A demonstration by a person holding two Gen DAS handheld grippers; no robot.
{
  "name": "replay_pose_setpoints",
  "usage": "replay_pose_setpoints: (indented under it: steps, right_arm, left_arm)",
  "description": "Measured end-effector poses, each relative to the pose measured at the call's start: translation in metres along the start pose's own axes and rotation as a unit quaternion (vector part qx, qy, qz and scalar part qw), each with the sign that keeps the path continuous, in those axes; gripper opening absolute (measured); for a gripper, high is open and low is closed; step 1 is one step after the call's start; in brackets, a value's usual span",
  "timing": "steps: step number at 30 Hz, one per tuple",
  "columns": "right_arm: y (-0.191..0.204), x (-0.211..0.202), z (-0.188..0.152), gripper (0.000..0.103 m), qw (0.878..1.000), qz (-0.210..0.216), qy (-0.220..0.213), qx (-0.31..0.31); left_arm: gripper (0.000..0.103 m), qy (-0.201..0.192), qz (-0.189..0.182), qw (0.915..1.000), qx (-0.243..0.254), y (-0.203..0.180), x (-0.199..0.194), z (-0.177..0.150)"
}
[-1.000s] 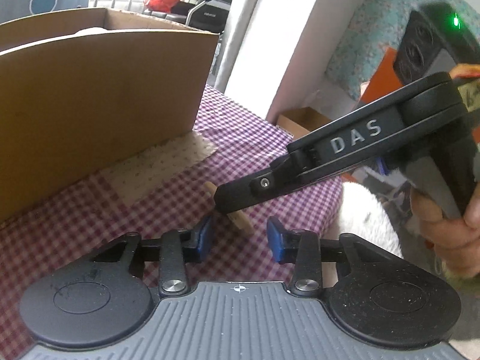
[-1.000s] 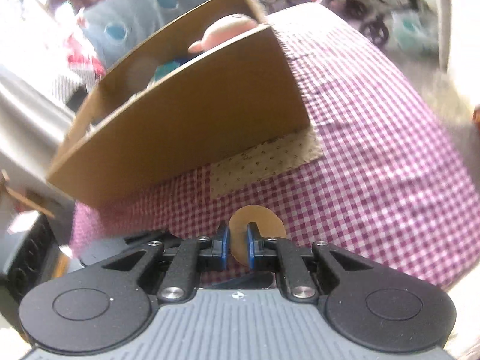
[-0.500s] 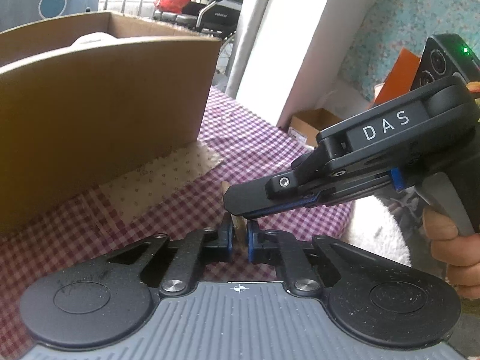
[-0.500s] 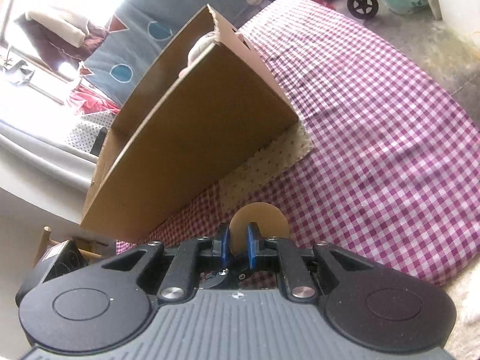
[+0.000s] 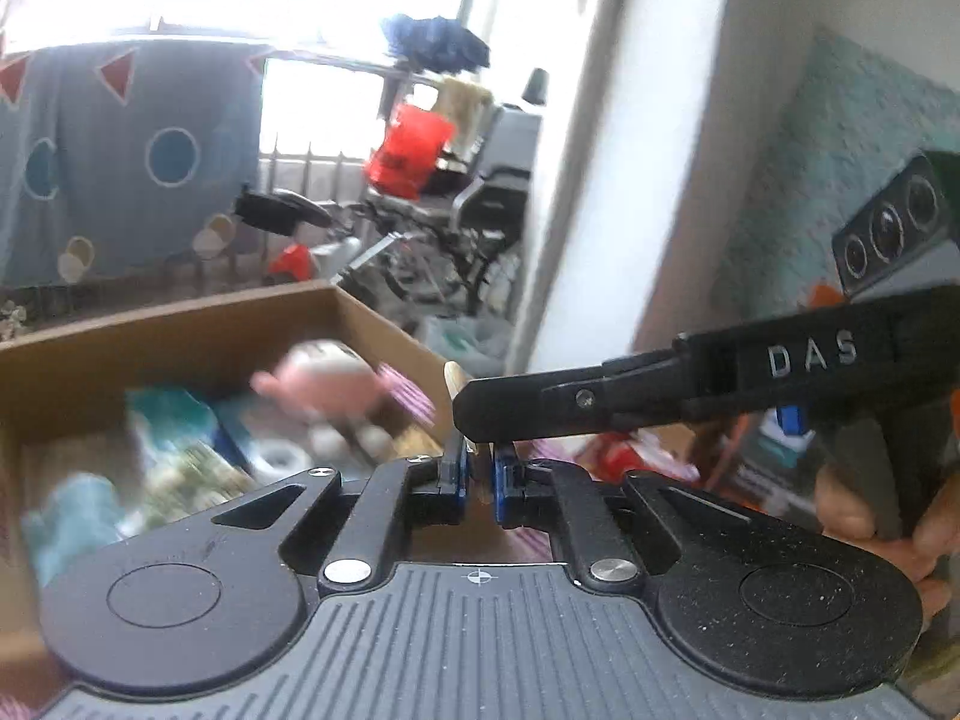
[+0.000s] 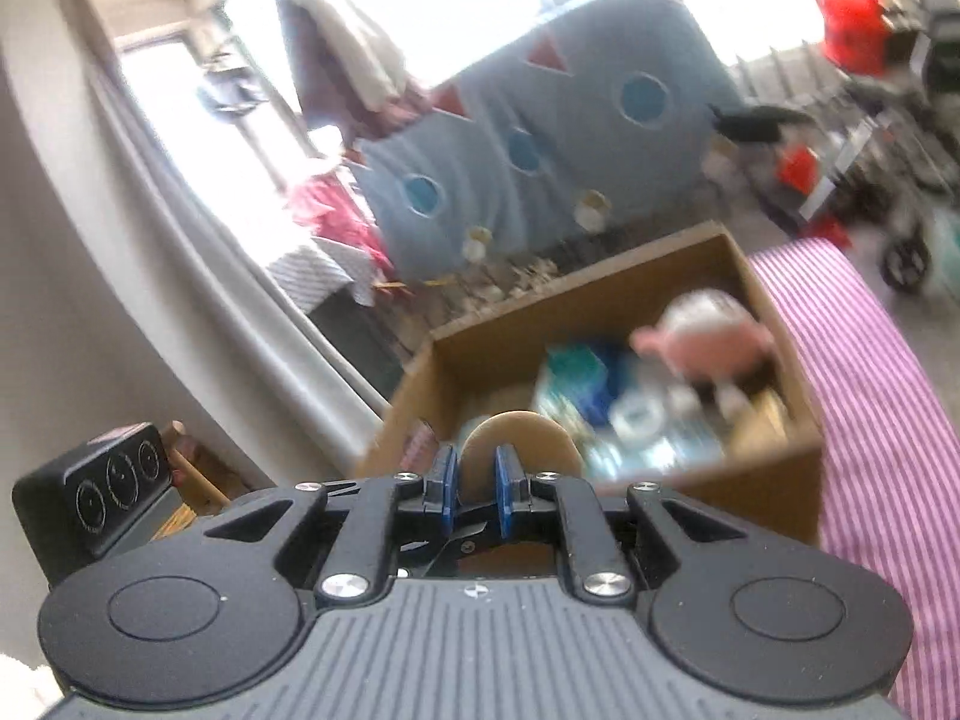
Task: Organize soft objects
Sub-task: 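Lift the sponge with the right gripper over the box, then lower the sponge into the box and open the right gripper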
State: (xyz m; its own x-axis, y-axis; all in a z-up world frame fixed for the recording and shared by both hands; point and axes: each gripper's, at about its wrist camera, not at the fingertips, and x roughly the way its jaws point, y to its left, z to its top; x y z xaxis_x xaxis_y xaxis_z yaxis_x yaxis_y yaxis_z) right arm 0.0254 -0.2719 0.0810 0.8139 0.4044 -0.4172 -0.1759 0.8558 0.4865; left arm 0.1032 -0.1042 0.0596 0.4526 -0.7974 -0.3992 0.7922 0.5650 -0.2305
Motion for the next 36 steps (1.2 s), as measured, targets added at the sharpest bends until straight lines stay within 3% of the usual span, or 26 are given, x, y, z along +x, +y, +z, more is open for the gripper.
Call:
replay_pose_setpoints:
  steps: [4,8,14,19,23,29,30,33,35,36]
  right_arm:
    - [0.0,0.042,0.03,0.016,1.0,0.008,0.011,-0.023]
    - [-0.021,0.088,0.054,0.016,0.998,0.006,0.064,0.001]
    - [-0.064,0.152,0.062,0.016,0.982,-0.025,0.177,0.052]
    - [-0.08,0.182,0.057,0.016,0.967,-0.037,0.241,0.074]
    - [-0.083,0.197,0.053,0.017,0.958,-0.043,0.272,0.075]
    - [-0.086,0.206,0.049,0.023,0.95,-0.056,0.295,0.083]
    - [-0.087,0.207,0.049,0.025,0.949,-0.058,0.297,0.084]
    - [-0.088,0.204,0.05,0.047,0.95,-0.061,0.294,0.087]
    - [-0.088,0.199,0.052,0.05,0.953,-0.063,0.284,0.087]
    - [-0.088,0.195,0.054,0.05,0.954,-0.063,0.28,0.088]
  left_arm:
    - [0.007,0.012,0.012,0.9997,-0.018,0.033,0.013,0.027]
    - [0.007,0.064,0.008,0.996,-0.062,0.07,0.045,0.039]
    - [0.007,0.185,-0.014,0.9725,-0.141,0.121,0.108,0.032]
    - [0.007,0.257,-0.021,0.954,-0.153,0.139,0.136,0.019]
    - [0.007,0.294,-0.021,0.9427,-0.156,0.146,0.148,0.012]
    - [0.01,0.318,-0.01,0.9377,-0.14,0.146,0.154,0.007]
    - [0.011,0.322,-0.006,0.9368,-0.136,0.145,0.154,0.006]
    - [0.022,0.325,0.007,0.9376,-0.123,0.145,0.154,0.007]
    - [0.042,0.32,0.01,0.9389,-0.127,0.147,0.147,0.012]
    - [0.046,0.314,0.008,0.9402,-0.131,0.148,0.142,0.014]
